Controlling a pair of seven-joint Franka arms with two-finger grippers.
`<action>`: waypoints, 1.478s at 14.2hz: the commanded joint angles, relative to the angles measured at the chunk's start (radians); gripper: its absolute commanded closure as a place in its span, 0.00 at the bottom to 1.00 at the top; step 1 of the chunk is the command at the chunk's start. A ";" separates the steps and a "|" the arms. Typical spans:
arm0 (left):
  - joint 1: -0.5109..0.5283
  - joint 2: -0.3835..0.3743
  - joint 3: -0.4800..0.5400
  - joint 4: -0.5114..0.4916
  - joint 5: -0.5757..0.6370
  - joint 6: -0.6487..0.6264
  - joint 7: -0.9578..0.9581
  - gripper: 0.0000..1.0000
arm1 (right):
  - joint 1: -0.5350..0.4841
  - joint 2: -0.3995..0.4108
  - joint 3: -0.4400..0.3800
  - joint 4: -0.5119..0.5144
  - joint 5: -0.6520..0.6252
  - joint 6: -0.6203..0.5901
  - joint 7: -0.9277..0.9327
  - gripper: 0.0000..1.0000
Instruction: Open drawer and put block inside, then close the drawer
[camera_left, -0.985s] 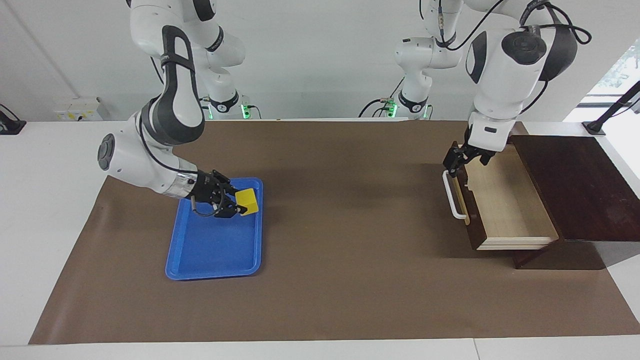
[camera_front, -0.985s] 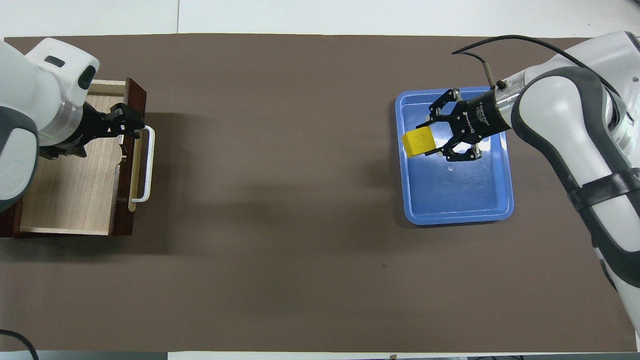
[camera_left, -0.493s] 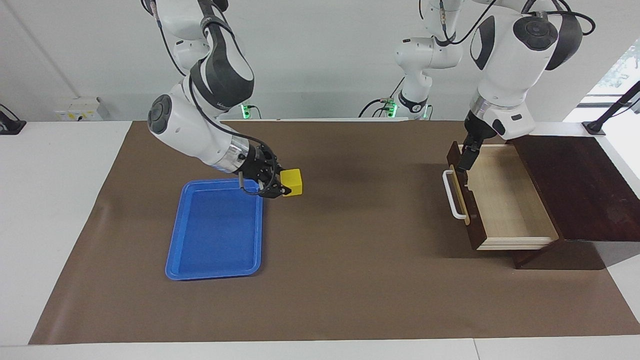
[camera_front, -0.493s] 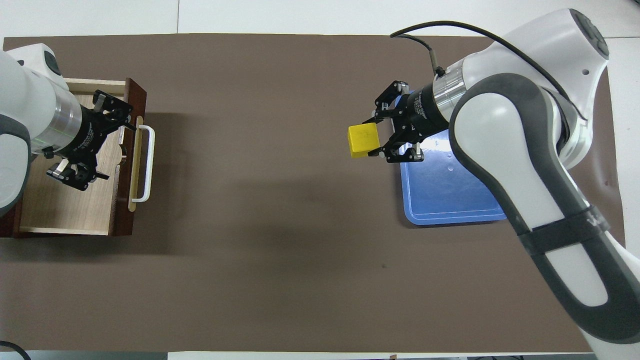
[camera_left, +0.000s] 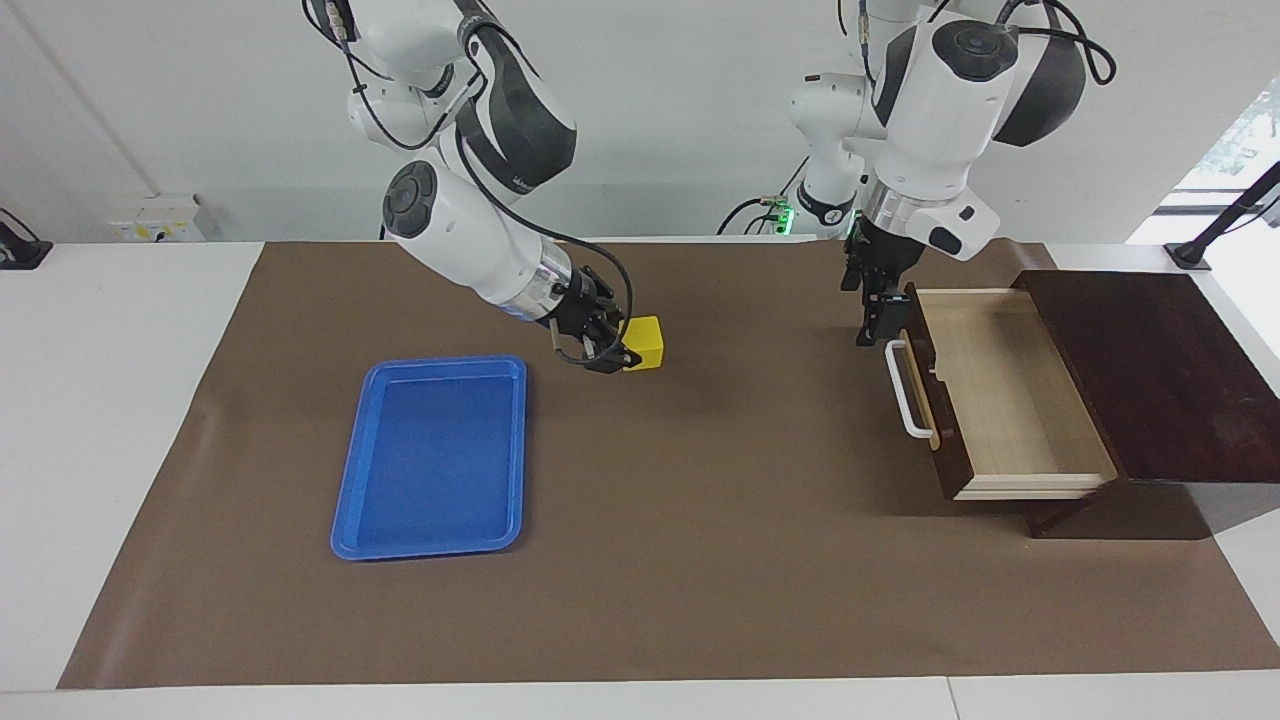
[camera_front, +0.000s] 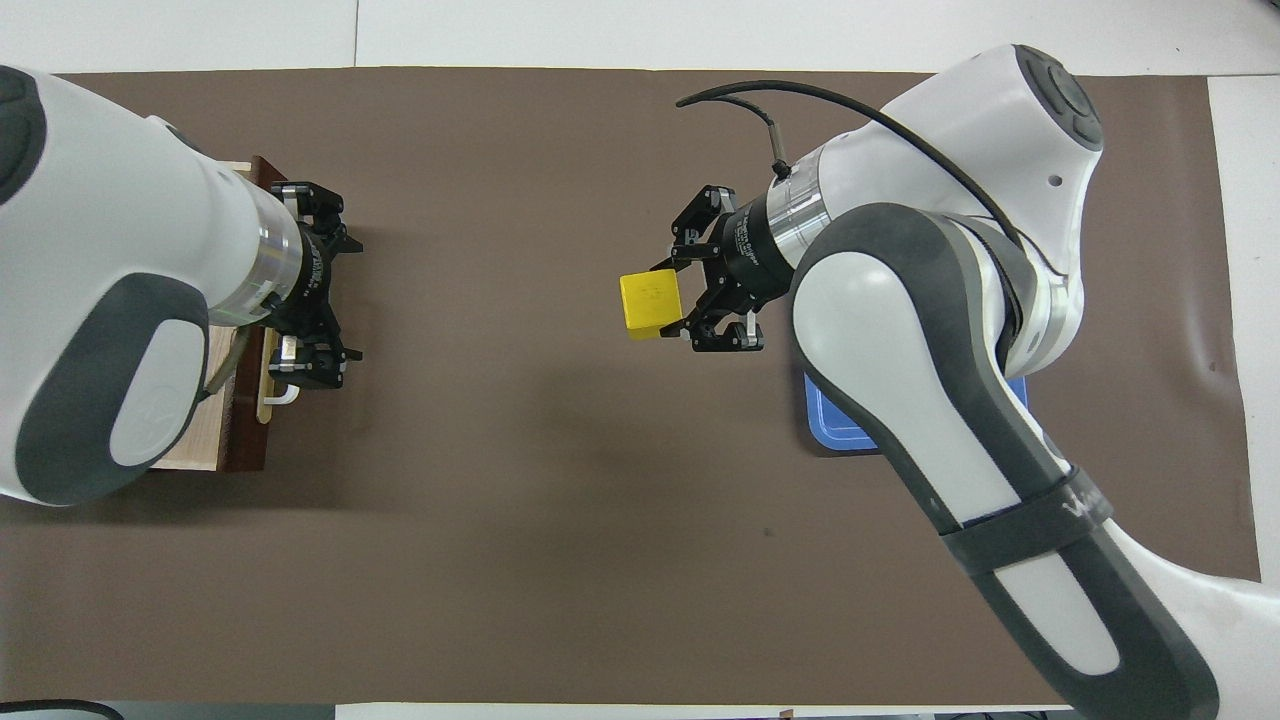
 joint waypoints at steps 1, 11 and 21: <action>-0.110 0.079 0.018 0.037 -0.016 0.033 -0.190 0.00 | 0.019 0.007 0.000 0.017 -0.007 0.008 0.023 1.00; -0.304 0.260 0.017 0.228 -0.026 0.078 -0.456 0.00 | 0.044 0.006 0.003 0.017 -0.024 0.034 0.003 1.00; -0.324 0.254 0.024 0.217 -0.021 0.058 -0.459 0.15 | 0.039 0.007 0.001 0.019 -0.019 0.032 -0.002 1.00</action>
